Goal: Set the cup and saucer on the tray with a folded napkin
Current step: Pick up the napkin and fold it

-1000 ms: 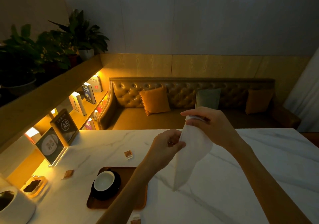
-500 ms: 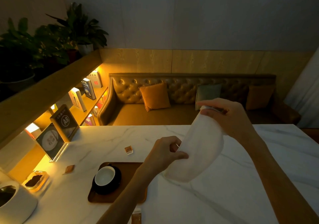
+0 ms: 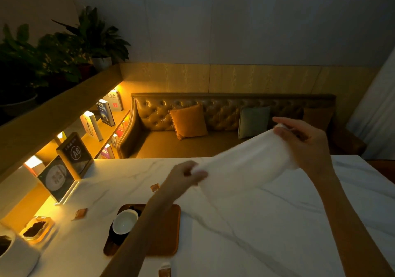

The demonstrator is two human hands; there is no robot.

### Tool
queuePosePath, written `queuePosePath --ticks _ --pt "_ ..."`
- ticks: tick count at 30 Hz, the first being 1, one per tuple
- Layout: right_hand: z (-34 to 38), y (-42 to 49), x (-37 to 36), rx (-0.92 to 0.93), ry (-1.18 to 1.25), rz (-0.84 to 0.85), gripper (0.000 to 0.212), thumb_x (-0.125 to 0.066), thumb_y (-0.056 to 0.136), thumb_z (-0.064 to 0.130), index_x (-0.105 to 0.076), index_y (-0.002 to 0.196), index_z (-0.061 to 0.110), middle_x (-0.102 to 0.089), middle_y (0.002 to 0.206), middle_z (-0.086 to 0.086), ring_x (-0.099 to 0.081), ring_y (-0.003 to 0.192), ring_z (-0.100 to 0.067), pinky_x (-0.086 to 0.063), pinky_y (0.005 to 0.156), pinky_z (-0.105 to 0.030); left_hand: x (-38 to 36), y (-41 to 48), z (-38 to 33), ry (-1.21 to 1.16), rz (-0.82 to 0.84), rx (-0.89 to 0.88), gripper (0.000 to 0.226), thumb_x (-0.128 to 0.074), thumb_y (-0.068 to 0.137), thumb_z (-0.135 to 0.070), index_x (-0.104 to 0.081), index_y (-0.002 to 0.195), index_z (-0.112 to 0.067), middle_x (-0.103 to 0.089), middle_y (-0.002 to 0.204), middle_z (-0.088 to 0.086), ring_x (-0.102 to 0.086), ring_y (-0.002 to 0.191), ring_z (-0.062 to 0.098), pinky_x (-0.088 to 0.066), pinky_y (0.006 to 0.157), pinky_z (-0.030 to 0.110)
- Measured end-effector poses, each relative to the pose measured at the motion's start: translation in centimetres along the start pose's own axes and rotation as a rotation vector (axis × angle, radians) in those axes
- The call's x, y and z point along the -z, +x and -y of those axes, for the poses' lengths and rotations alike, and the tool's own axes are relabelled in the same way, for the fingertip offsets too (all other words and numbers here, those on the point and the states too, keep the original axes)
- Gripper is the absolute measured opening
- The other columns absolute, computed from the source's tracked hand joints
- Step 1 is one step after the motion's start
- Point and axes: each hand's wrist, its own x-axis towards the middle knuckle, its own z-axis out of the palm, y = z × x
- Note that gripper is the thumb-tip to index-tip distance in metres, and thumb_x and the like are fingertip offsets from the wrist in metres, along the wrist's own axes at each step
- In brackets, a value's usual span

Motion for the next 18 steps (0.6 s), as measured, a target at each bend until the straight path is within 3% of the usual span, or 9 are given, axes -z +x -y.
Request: queuePosePath --ticks 3,5,7,10,12,18 --pt "-0.8 -0.9 -0.9 -0.124 0.149 -0.138 0.029 -0.061 0.090 0.028 -0.061 0.117 0.036 -0.062 0.111 0.011 -0.059 0.095 0.001 -0.051 0.076 -0.023 0.9 0.5 -1.1 -0.273 -0.162 -0.009 0.031 -0.051 0.089 -0.043 -0.058 0.110 -0.023 -0.064 0.109 -0.004 -0.065 0.100 0.011 -0.058 0.075 0.022" --pt "-1.1 -1.3 -1.7 -0.137 0.126 -0.197 0.027 -0.059 0.091 0.032 -0.060 0.118 0.037 -0.061 0.105 0.022 -0.057 0.095 0.003 -0.049 0.077 -0.022 0.6 0.7 -2.0 -0.296 -0.244 -0.060 0.035 -0.045 0.092 -0.046 -0.053 0.115 -0.021 -0.061 0.106 -0.013 -0.065 0.095 0.000 -0.057 0.069 0.016" --pt "-1.1 -1.6 -2.3 -0.045 0.019 -0.232 0.027 -0.057 0.093 0.031 -0.060 0.119 0.029 -0.058 0.100 0.028 -0.054 0.091 0.009 -0.045 0.075 -0.015 0.0 1.0 -2.6 -0.239 -0.357 -0.135 0.030 -0.040 0.097 -0.044 -0.049 0.114 -0.021 -0.058 0.096 -0.018 -0.063 0.085 -0.007 -0.052 0.061 0.008" --pt "-1.1 -1.8 -2.9 0.150 -0.096 -0.300 0.028 -0.056 0.093 0.023 -0.062 0.118 0.011 -0.061 0.104 0.009 -0.054 0.092 0.005 -0.044 0.081 -0.007 -0.7 1.3 -3.2 -0.109 -0.581 -0.261 0.017 -0.035 0.101 -0.037 -0.042 0.106 -0.022 -0.051 0.092 -0.014 -0.060 0.080 -0.007 -0.050 0.057 0.005" --pt "-1.0 -1.9 -3.1 0.202 -0.102 -0.342 0.027 -0.056 0.093 0.020 -0.063 0.116 0.008 -0.060 0.104 0.006 -0.055 0.093 0.002 -0.044 0.084 -0.006 -0.7 1.5 -3.6 -0.054 -0.681 -0.340 0.012 -0.035 0.100 -0.033 -0.039 0.103 -0.023 -0.051 0.089 -0.015 -0.060 0.078 -0.009 -0.050 0.058 0.004" --pt "-0.4 -1.9 -3.0 0.022 0.033 -0.420 0.023 -0.057 0.093 0.024 -0.062 0.116 0.024 -0.061 0.101 0.017 -0.057 0.092 0.007 -0.047 0.075 -0.012 0.2 2.1 -4.2 0.047 -0.701 -0.415 0.004 -0.045 0.101 -0.021 -0.041 0.102 -0.024 -0.053 0.090 -0.018 -0.059 0.084 -0.012 -0.048 0.064 0.002"
